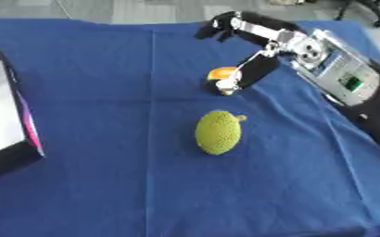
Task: Pick up the objects with one hand, pass them to the other hand, and then place them into the box on the other side of the table.
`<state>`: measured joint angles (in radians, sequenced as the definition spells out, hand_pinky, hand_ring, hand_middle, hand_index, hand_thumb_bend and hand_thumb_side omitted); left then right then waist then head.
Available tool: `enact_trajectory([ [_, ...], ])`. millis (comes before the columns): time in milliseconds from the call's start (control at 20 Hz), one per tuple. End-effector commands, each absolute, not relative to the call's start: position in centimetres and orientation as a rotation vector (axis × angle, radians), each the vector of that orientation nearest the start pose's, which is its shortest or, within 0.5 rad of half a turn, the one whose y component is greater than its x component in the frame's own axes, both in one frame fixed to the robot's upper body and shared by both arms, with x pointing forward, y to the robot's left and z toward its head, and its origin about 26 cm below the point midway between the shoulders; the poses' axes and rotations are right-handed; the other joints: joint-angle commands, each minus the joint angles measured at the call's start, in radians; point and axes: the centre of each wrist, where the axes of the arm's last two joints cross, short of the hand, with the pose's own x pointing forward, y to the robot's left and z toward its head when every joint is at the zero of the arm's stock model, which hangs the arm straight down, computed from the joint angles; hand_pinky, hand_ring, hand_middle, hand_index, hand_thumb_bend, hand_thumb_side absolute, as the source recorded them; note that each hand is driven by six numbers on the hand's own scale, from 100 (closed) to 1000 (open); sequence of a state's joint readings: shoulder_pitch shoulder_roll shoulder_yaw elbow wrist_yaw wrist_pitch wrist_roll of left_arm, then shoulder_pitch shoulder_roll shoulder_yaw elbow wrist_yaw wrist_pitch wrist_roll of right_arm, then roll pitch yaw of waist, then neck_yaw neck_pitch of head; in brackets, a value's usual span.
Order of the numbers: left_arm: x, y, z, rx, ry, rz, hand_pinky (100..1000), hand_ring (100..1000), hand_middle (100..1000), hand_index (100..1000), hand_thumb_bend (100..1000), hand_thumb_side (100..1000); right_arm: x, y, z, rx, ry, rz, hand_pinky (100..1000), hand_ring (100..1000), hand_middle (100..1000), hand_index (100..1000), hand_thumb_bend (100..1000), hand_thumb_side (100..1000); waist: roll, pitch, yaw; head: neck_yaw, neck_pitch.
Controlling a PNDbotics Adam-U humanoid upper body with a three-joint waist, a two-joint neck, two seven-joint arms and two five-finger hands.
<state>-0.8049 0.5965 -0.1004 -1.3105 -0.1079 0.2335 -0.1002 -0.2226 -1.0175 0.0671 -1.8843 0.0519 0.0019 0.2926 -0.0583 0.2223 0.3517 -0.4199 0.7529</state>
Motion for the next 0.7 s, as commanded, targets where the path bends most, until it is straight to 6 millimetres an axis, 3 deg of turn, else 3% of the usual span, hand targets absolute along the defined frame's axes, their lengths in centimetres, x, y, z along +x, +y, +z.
enact_trajectory([
  [50,42.3,30.8,27.6,0.584,-1.83,-0.627,920,869,806,721,100,658,29.6,-37.5,25.1,-0.683,-1.643,1.28,848,895,810,828,507,200,-0.012,0.006,0.005,-0.019,-0.02],
  [450,41.8,30.5,28.5,0.581,-1.882,-0.629,918,866,802,718,100,651,29.3,-38.8,25.1,-0.809,-1.613,1.297,855,892,823,833,480,197,-0.017,0.035,0.02,-0.042,-0.046],
  [700,41.5,30.3,28.7,0.576,-1.896,-0.637,917,866,801,717,100,649,29.2,-39.5,24.7,-0.824,-1.569,1.317,851,894,848,857,491,276,-0.019,0.044,0.02,-0.044,-0.051],
])
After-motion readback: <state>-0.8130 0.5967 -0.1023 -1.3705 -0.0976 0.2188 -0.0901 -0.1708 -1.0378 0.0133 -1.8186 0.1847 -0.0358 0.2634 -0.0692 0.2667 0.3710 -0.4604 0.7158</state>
